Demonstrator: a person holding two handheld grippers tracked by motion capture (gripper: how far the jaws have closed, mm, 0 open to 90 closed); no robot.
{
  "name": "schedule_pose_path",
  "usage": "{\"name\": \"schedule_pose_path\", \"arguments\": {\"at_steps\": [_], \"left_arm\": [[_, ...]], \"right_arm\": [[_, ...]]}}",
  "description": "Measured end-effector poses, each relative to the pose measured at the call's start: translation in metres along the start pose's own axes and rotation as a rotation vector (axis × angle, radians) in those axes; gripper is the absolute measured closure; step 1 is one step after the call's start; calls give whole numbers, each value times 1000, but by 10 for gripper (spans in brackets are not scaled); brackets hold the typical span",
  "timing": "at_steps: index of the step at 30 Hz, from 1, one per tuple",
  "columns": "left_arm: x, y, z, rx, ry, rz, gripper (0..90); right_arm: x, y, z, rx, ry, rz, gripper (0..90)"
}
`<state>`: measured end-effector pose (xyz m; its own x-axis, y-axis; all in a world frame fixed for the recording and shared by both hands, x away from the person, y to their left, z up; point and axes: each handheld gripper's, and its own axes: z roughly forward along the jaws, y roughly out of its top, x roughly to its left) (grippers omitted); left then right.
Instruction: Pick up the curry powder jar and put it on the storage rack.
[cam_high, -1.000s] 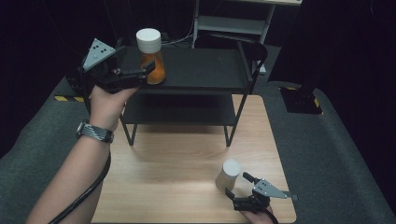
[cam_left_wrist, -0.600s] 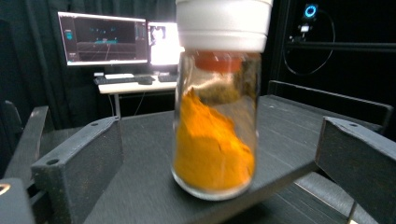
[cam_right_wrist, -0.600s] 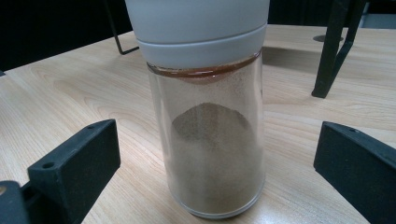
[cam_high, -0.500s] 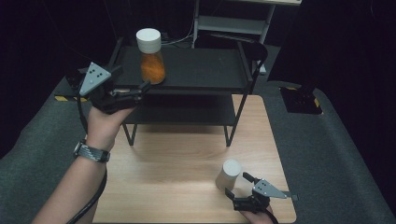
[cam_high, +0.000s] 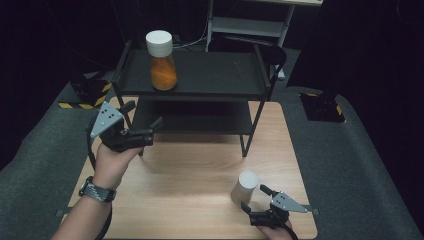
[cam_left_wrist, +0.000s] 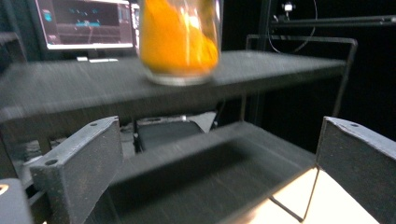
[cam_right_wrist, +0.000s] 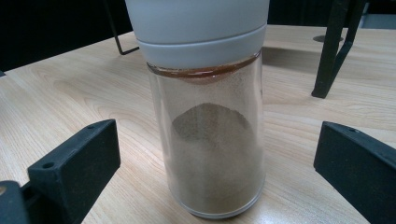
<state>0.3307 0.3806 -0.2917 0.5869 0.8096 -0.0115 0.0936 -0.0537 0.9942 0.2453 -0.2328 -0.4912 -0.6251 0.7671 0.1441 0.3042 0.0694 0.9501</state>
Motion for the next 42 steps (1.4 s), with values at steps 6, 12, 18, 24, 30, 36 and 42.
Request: {"name": "schedule_pose_path", "arguments": {"at_steps": [6,12,18,24,30,36,42], "left_arm": [[0,-26,-9,41,-30,-31,9],[0,-56,-19,93,-40,-55,11],[0,-90,-27,171,-61,-86,14],[-11,-126,-36,256,-33,-46,15],[-17,-150,-40,318,-25,-33,21],[-20,-161,-46,332,-3,-12,24],[-27,-171,-48,336,40,35,22]], "right_arm": [[1,1,0,3,0,-3,0],[1,1,0,3,-2,-3,0],[2,1,1,7,-5,-8,0],[3,1,1,6,-12,-12,0],[6,0,0,2,-20,-18,0],[6,-1,0,-3,-21,-20,0],[7,-1,0,-4,-25,-19,0]]}}
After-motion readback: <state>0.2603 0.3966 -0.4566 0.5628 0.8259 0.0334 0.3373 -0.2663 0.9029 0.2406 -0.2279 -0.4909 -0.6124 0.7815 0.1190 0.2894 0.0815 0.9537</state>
